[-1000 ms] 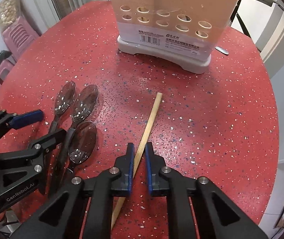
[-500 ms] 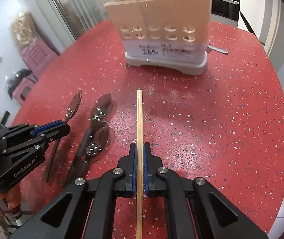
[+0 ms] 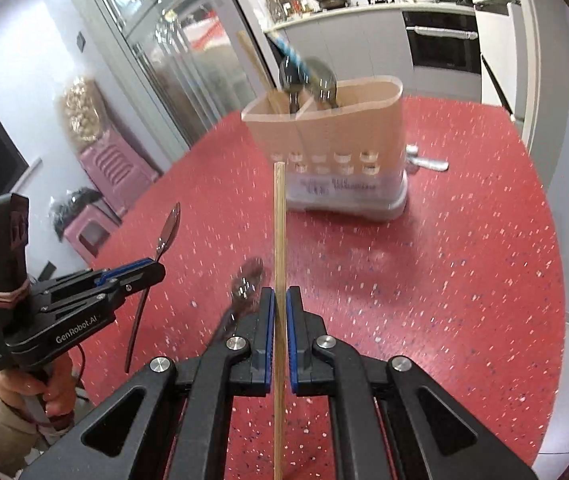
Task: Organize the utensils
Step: 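Lift the chopstick and spoon and lower both into the beige holder, then open the right tool releasing the chopstick while the left tool releases the spoon, then move both open tools back toward the remaining spoons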
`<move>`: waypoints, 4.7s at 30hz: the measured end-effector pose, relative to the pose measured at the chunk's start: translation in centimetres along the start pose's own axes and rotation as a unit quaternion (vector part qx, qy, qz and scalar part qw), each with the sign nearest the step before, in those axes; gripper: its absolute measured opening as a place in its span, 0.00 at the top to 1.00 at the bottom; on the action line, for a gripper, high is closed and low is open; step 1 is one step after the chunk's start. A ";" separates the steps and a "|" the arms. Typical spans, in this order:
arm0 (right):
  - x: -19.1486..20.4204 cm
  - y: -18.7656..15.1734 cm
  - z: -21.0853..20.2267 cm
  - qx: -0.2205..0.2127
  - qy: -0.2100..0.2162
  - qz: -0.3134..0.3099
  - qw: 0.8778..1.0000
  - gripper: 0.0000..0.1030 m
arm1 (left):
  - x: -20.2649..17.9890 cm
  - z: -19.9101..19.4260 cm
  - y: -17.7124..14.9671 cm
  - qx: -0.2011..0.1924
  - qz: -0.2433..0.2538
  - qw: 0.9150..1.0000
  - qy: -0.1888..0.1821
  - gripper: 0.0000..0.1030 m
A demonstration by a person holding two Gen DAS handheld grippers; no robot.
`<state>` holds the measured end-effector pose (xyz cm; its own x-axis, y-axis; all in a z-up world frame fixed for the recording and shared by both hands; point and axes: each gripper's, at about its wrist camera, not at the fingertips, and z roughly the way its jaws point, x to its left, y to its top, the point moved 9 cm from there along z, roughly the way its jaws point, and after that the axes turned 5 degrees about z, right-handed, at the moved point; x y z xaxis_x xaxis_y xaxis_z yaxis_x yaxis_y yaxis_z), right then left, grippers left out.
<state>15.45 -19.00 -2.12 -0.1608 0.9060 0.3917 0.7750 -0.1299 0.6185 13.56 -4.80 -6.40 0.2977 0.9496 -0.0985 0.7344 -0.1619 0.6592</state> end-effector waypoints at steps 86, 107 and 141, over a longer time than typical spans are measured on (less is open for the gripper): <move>-2.9 19.2 5.1 -0.129 -0.070 -0.068 0.987 0.62 | 0.4 6.0 17.3 -0.171 -0.037 0.984 0.023 0.64; -1.5 10.8 1.3 -0.076 -0.046 -0.026 0.996 0.38 | 2.1 4.1 5.9 -0.044 -0.015 0.998 0.045 0.64; -1.6 -3.8 4.0 0.044 -0.091 0.058 0.993 0.00 | 6.4 1.4 -7.0 0.013 -0.063 0.995 0.075 0.00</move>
<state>15.18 -18.38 -7.80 0.0399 0.9455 0.3232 0.8339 -0.2097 0.5105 11.19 2.07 -12.65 0.1091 0.9919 -0.0650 0.7758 -0.0441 0.6295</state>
